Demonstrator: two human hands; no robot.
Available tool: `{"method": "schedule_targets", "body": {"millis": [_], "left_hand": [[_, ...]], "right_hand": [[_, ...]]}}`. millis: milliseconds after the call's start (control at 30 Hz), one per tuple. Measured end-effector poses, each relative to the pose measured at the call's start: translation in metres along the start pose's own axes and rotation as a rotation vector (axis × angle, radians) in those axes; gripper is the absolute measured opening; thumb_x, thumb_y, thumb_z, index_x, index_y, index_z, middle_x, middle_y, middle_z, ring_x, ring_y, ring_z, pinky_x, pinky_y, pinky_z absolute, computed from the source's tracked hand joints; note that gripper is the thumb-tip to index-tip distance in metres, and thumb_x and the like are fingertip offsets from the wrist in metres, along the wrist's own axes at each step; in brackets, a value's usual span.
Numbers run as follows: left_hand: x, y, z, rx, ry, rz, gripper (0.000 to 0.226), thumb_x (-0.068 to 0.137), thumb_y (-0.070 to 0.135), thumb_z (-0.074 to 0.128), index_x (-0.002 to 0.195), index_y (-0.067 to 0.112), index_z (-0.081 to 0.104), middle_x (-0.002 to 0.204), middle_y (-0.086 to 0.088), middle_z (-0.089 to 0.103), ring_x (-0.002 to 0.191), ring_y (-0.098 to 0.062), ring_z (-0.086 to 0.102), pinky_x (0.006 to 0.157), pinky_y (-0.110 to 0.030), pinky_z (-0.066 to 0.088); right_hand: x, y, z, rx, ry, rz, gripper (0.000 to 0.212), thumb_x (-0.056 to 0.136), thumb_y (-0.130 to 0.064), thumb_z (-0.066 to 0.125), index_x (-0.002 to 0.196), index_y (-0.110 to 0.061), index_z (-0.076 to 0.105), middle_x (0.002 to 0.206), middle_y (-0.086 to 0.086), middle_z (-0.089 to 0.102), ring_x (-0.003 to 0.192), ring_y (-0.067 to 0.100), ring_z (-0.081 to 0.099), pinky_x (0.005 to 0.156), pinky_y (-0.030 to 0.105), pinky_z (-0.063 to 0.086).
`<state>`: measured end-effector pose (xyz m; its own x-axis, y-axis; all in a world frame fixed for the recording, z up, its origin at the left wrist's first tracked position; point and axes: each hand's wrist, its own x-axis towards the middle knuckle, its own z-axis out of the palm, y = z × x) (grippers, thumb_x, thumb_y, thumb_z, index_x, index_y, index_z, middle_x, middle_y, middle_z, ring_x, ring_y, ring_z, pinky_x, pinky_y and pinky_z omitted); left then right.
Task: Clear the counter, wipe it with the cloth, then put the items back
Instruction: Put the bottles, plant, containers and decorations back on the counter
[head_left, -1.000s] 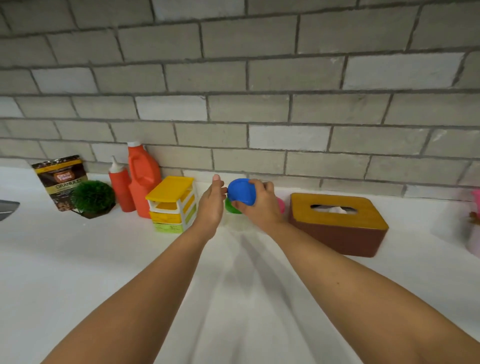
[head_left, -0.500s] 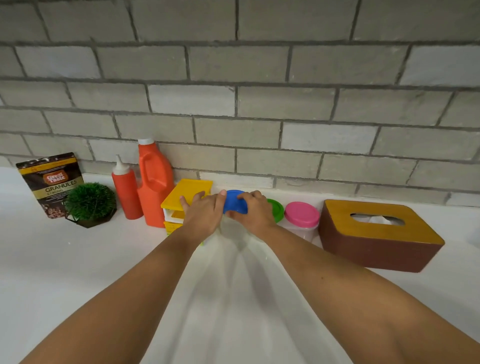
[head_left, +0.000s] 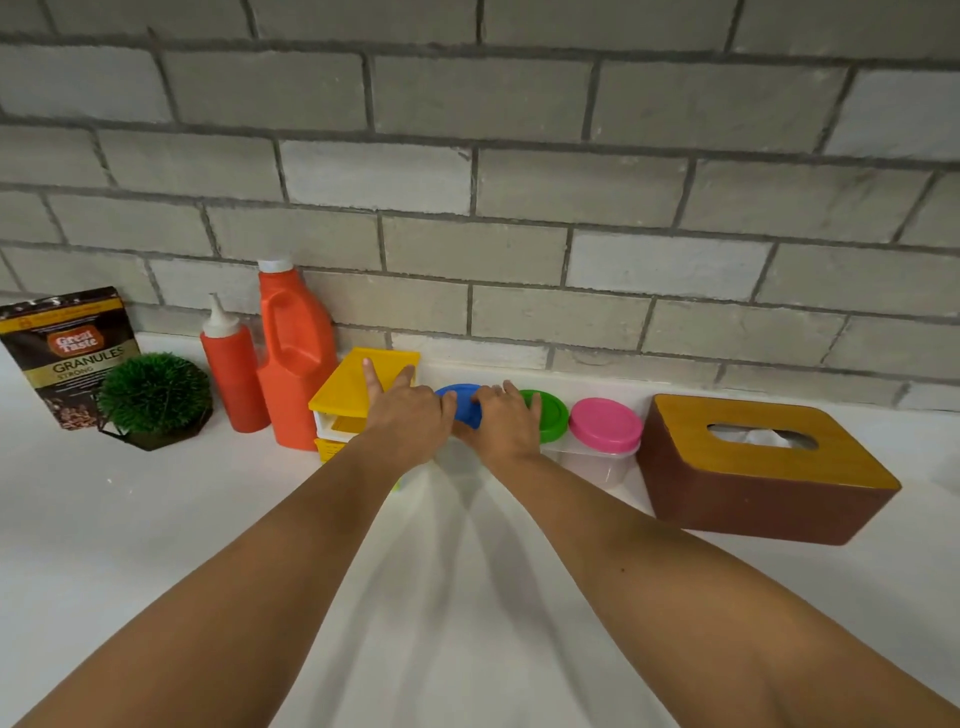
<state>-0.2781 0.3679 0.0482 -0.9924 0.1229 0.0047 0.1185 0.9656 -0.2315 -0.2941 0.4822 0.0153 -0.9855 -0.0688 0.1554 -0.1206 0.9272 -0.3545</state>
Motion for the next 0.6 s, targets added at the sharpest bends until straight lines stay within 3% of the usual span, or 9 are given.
{"method": "schedule_targets", "body": {"millis": [100,233,400,600], "left_hand": [[-0.002,0.003,0.000,0.072,0.007,0.030,0.034,0.102,0.029,0.025,0.127,0.018,0.046,0.126,-0.004,0.056,0.144,-0.033,0.011,0.102,-0.071,-0.009],[-0.002,0.004,0.002,0.100,0.028,0.040,0.032,0.101,0.029,0.028,0.126,0.019,0.046,0.126,-0.004,0.056,0.144,-0.033,0.012,0.102,-0.071,-0.008],[-0.002,0.005,0.001,0.120,0.039,0.049,0.032,0.101,0.029,0.030,0.127,0.018,0.045,0.124,-0.004,0.057,0.144,-0.034,0.012,0.102,-0.071,-0.007],[-0.001,0.006,0.002,0.127,0.044,0.037,0.037,0.102,0.031,0.022,0.119,0.017,0.051,0.126,-0.003,0.057,0.145,-0.032,0.012,0.103,-0.069,-0.009]], "right_hand": [[-0.004,0.001,0.005,-0.155,-0.038,-0.030,0.066,0.094,-0.053,0.038,0.142,-0.008,0.033,0.153,0.013,0.026,0.146,0.027,0.007,0.115,0.052,0.000],[-0.011,0.005,0.007,-0.374,-0.110,-0.086,0.072,0.097,-0.055,0.018,0.150,-0.007,0.009,0.158,0.015,0.002,0.146,0.030,-0.009,0.113,0.053,-0.013],[-0.010,0.006,0.009,-0.447,-0.158,-0.106,0.064,0.100,-0.044,0.016,0.149,-0.006,0.000,0.158,0.016,-0.004,0.146,0.029,-0.011,0.112,0.052,-0.014],[0.000,0.003,0.005,-0.433,-0.227,-0.098,0.071,0.097,-0.053,0.018,0.150,-0.009,-0.004,0.158,0.011,-0.008,0.145,0.026,-0.014,0.111,0.054,-0.015]]}}
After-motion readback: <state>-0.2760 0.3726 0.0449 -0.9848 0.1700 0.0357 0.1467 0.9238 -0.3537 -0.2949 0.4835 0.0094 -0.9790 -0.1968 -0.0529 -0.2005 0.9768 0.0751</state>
